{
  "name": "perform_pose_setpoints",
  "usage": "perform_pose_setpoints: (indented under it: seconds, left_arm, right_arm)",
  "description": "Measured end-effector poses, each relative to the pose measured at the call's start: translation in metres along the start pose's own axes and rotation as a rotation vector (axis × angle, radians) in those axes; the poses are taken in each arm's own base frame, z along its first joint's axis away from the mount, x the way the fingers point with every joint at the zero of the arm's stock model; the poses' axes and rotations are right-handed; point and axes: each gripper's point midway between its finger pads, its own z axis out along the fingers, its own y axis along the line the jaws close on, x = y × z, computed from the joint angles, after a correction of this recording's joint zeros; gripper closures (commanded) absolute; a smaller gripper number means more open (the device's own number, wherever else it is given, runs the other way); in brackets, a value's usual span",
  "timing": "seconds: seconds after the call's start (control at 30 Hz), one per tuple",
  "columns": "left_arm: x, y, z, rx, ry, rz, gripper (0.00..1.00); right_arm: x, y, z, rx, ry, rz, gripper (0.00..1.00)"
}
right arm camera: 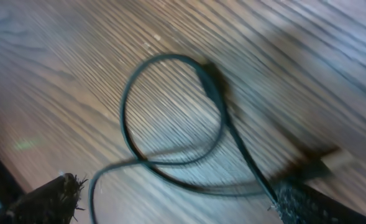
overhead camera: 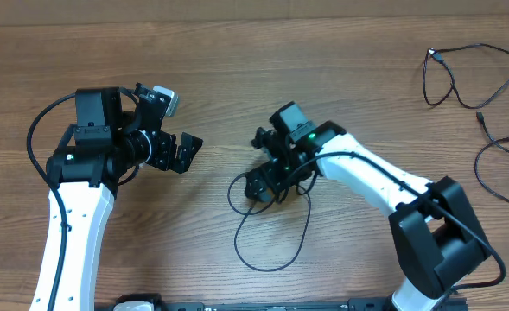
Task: Untangle cables
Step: 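Move the right gripper back to the short black cable at center, then grasp the short black cable near its connector with the right gripper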
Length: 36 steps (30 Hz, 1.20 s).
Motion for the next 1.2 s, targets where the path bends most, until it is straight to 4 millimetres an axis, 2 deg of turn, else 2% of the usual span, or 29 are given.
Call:
perform_pose_setpoints:
  seconds: [0.27,0.5,0.7,0.97,1.2]
  left_arm:
    - [0.000,0.000,0.000,0.000,0.000,0.000,0.00]
    - [0.000,0.000,0.000,0.000,0.000,0.000,0.00]
    - [0.000,0.000,0.000,0.000,0.000,-0.001,0.01]
    - [0.000,0.000,0.000,0.000,0.000,0.000,0.00]
    - [0.000,0.000,0.000,0.000,0.000,0.000,0.00]
  right_arm:
    - [0.010,-0.002,0.013,0.056,0.016,-0.033,0.00]
    - [-0.001,-0.011,0.012,0.114,-0.023,-0.106,0.00]
    - [-0.014,-0.012,0.011,0.130,-0.071,-0.207,0.00]
    - [-0.020,-0.013,0.013,0.135,-0.100,-0.256,0.01]
    - [0.006,-0.017,0.030,0.136,-0.048,-0.276,0.06]
